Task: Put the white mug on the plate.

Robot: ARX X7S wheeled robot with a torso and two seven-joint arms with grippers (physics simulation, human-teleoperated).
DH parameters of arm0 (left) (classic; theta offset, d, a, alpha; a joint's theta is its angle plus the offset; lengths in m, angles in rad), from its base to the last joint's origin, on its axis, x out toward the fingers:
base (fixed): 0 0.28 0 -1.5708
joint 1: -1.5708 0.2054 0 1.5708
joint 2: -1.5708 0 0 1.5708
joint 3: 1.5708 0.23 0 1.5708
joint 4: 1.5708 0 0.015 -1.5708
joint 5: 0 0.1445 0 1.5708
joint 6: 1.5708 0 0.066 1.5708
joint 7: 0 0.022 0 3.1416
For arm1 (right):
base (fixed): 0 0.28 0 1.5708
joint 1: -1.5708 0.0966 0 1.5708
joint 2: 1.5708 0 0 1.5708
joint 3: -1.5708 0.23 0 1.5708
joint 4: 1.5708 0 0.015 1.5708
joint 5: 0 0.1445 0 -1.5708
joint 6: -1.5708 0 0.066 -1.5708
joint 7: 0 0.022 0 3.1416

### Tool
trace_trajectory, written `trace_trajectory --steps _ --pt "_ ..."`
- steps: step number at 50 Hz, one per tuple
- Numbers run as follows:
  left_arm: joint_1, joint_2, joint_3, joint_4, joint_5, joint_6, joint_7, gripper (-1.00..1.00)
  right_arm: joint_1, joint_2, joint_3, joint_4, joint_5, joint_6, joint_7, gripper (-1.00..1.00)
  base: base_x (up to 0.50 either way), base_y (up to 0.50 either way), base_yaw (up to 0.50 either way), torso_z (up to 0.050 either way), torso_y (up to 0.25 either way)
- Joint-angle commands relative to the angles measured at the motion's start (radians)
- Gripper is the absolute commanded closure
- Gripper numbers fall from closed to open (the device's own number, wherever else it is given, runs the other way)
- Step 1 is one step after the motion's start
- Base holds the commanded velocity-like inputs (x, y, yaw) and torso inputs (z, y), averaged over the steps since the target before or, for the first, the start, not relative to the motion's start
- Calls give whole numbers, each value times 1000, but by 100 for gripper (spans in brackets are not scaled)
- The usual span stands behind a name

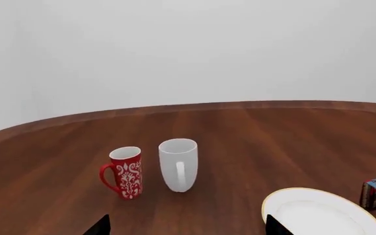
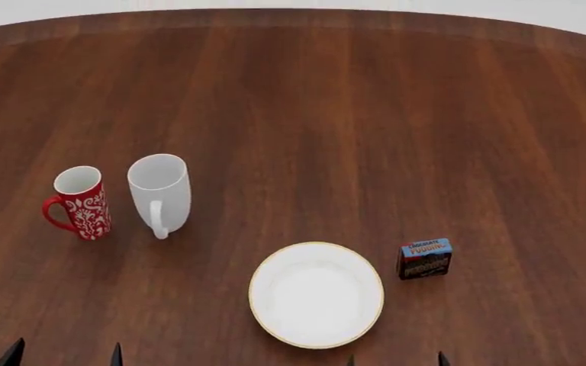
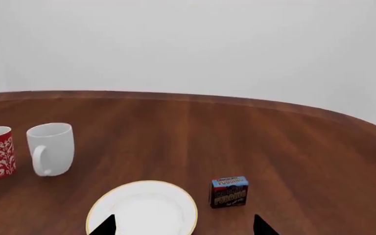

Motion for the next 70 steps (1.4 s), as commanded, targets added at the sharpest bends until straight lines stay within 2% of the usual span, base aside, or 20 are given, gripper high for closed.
trace_trajectory --steps 1,16,70 --pt "7 -12 7 12 -28 8 -7 -100 -4 12 -6 -24 19 8 15 -100 0 0 0 50 0" --pt "5 -24 20 19 -35 -7 -27 -100 -2 31 -40 -25 -10 1 34 -100 0 10 0 6 0" --pt "-8 -59 80 -16 -34 -25 -66 -100 -5 66 -77 -32 27 -7 64 -100 0 500 0 0 0"
